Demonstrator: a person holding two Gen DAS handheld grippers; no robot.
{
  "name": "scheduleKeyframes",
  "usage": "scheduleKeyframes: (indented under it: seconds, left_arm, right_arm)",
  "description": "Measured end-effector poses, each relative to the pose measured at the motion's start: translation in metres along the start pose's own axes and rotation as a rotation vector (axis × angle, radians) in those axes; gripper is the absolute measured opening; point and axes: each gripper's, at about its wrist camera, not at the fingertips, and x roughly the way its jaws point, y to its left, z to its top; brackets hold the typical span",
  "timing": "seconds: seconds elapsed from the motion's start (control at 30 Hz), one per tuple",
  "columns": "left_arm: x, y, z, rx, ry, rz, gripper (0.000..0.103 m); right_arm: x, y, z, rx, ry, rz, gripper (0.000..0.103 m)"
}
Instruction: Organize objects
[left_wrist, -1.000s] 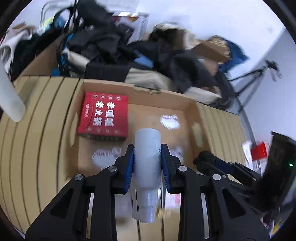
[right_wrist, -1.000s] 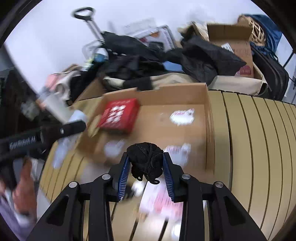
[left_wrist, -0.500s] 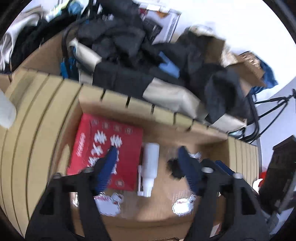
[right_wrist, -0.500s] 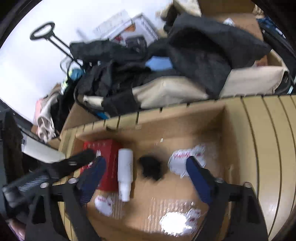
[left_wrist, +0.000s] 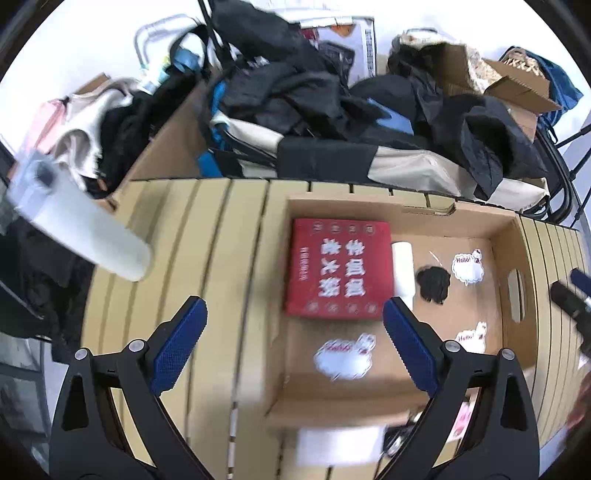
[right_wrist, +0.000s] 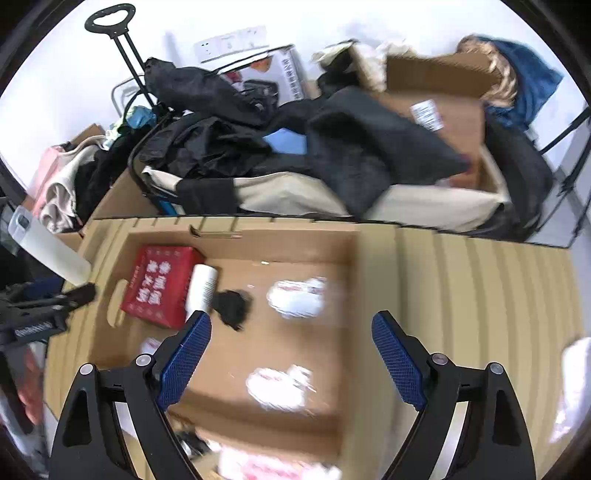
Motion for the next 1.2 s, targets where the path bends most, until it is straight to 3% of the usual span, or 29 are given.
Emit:
scheduleKeyframes:
  seconds: [0.2, 0.37, 0.5, 0.63, 0.83, 0.9, 0.97, 1.03, 1.1, 1.2]
  left_arm:
    - [-0.062, 0.014, -0.042, 0.026, -0.045, 0.0, 0.096]
    - [-0.127, 0.024, -0.118, 0.13, -0.14, -0.038, 0.101]
    - [-0.164, 0.032, -0.188, 0.204, -0.233, -0.1, 0.103]
    - [-0.174, 0.044, -0.261, 0.202, -0.263, -0.036, 0.103]
    - [-0.163, 0.074, -0.356, 0.118, -0.202, -0.158, 0.103]
    - [-0.156, 0.084, -0.361, 0.05, -0.16, -0.208, 0.103]
    - [-0.153, 0.085, -0.36, 0.016, -0.152, -0.276, 0.103]
    - [-0.147, 0.082, -0.351, 0.004, -0.16, -0.247, 0.103]
    - [-0.143, 0.077, -0.347, 0.003, -0.167, -0.212, 0.103]
    - [-0.132, 0.069, -0.343, 0.005, -0.158, -0.229, 0.103]
  right_arm:
    - [-0.063, -0.015, -0.038, 0.08, -0.037, 0.072, 0.091]
    - [-0.119, -0.01, -0.094, 0.061, -0.089, 0.183, 0.091]
    - [-0.162, -0.004, -0.162, 0.0, -0.166, 0.256, 0.091]
    - [-0.183, 0.0, -0.247, -0.054, -0.194, 0.328, 0.091]
    - [-0.193, 0.005, -0.365, -0.036, -0.255, 0.228, 0.091]
    - [-0.19, -0.001, -0.389, 0.041, -0.272, 0.284, 0.091]
    - [-0.182, -0.004, -0.389, 0.064, -0.242, 0.331, 0.091]
    - [-0.178, -0.005, -0.378, 0.068, -0.241, 0.283, 0.091]
    - [-0.178, -0.005, -0.371, 0.087, -0.248, 0.307, 0.091]
    - [-0.169, 0.003, -0.368, 0.079, -0.213, 0.332, 0.091]
